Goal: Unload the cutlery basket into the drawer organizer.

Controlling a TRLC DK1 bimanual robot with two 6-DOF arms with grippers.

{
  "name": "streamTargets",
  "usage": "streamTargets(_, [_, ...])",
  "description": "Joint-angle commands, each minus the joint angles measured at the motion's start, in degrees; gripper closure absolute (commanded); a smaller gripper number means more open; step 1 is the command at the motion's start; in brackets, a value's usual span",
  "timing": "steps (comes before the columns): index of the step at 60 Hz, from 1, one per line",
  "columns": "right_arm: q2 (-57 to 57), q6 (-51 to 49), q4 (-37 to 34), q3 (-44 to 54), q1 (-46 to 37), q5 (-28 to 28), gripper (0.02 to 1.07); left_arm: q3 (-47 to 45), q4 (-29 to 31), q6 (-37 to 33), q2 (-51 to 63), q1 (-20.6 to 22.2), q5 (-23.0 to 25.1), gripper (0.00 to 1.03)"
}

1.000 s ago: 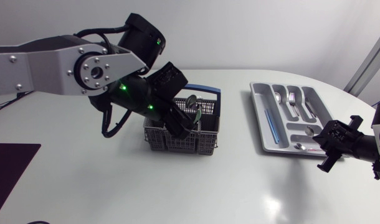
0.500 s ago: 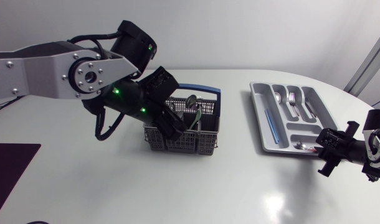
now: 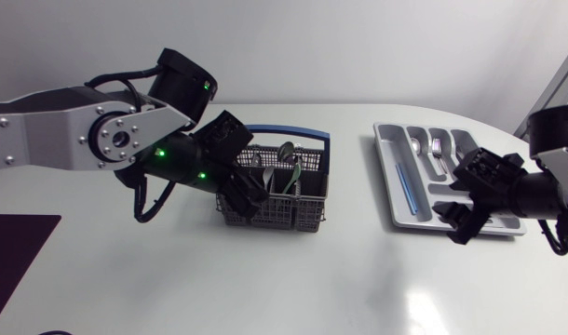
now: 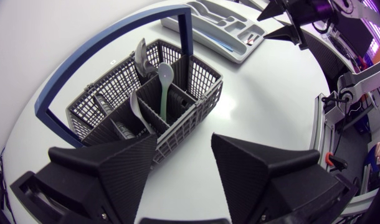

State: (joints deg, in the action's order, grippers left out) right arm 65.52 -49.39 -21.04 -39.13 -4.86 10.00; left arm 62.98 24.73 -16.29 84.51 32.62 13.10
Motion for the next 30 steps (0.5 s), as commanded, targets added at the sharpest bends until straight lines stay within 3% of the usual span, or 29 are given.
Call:
streamTargets(1, [-0.39, 11.24, -3.4, -3.4, 6.71, -1.39, 0.32, -2.34, -1.18, -0.4, -1.28, -0.45, -0.18, 0.41])
streamTargets(21, [9.54, 36.47, -7.53, -15.71, 32.11, -9.38, 0.32, -7.26, -7.59, -1.02, -2.95, -1.33, -0.18, 0.41])
streamTargets(30, [14.82, 42.09, -7.53, -20.54, 36.86, -10.7, 0.32, -8.84, -9.35, -1.55, -3.56, -2.48, -0.18, 0.41])
